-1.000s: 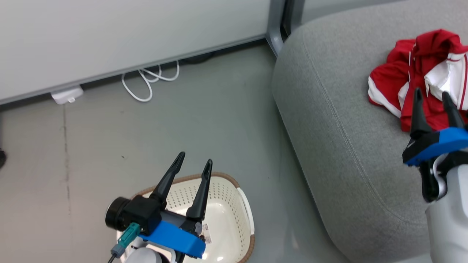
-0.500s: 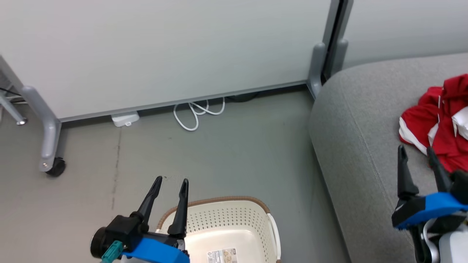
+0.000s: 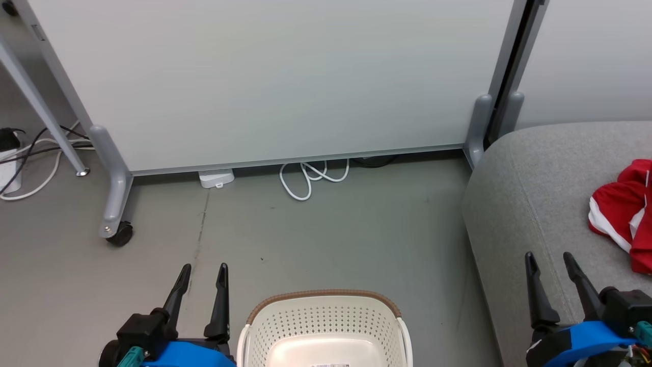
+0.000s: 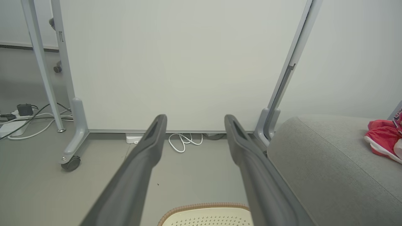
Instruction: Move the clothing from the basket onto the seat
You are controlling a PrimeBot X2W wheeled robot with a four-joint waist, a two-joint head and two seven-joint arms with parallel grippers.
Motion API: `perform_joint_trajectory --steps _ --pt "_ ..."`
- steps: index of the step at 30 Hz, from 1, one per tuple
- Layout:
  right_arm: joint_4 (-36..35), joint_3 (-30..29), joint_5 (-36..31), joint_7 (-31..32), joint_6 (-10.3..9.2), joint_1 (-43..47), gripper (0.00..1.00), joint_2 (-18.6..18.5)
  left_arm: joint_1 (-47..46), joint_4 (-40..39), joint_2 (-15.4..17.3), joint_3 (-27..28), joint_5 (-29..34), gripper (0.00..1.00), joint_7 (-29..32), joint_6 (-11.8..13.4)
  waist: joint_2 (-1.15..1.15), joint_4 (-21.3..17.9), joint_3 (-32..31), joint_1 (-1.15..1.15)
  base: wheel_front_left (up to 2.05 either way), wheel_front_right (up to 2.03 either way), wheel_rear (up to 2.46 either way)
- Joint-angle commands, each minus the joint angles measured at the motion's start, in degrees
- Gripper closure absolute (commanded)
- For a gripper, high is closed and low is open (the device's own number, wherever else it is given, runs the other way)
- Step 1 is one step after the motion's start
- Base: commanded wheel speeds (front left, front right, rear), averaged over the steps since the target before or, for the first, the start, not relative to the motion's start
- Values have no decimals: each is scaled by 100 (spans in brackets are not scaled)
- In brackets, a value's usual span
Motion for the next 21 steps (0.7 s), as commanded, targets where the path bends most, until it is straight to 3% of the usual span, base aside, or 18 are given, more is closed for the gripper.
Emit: perform_joint_trajectory --steps 1,21 --pt "-45 40 25 -59 3 126 0 5 63 25 15 49 38 0 -14 -6 0 65 -42 1 0 0 0" --pt "111 430 378 -260 3 540 0 6 147 374 34 183 -7 0 -14 -6 0 218 -224 1 0 0 0"
